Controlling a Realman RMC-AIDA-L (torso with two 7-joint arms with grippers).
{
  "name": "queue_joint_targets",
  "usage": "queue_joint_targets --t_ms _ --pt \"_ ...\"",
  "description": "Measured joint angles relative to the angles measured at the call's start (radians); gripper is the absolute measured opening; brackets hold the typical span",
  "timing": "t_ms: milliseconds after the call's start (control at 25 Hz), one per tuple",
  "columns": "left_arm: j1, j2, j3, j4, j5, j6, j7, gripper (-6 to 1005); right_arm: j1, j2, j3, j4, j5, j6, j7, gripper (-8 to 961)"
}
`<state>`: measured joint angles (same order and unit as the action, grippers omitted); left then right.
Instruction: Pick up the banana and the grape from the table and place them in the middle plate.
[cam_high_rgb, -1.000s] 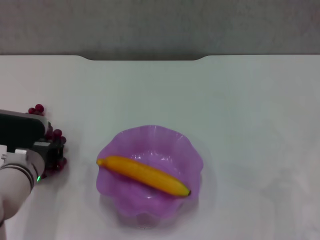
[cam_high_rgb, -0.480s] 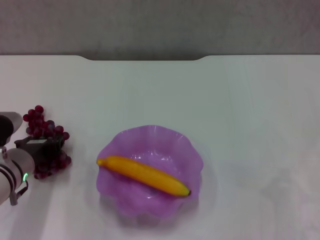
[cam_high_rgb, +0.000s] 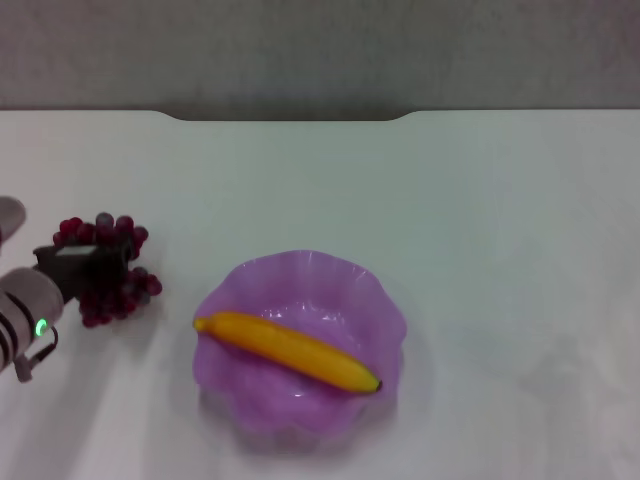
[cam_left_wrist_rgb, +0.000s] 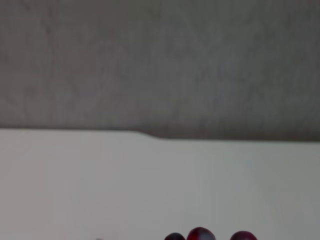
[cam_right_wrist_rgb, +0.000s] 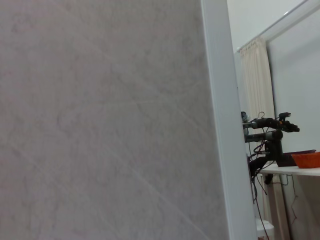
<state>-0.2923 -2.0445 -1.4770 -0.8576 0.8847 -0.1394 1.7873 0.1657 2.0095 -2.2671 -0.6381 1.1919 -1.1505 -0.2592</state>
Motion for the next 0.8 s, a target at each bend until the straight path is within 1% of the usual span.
queue_joint_targets --t_ms 160,320,440,640,800 --pt "0.001 -0.001 -0.058 0.000 -0.001 -0.063 0.021 390 0.001 0.000 0.000 0.000 0.000 0.000 0.000 4" --pt "0.001 -0.002 -0.064 0.000 -0.003 -0.073 0.033 386 0.002 0.000 0.000 0.000 0.000 0.000 0.000 4" --pt "0.001 -0.002 -0.071 0.000 -0.034 -0.130 0.073 384 0.002 0.000 0.000 0.000 0.000 0.000 0.000 4" --pt "0.001 0.004 -0.090 0.001 -0.124 -0.280 0.184 379 0.003 -0.002 0.000 0.000 0.000 0.000 0.000 4" --pt "0.001 0.007 -0.118 0.004 -0.149 -0.403 0.222 374 0.003 -0.003 0.000 0.000 0.000 0.000 0.000 4"
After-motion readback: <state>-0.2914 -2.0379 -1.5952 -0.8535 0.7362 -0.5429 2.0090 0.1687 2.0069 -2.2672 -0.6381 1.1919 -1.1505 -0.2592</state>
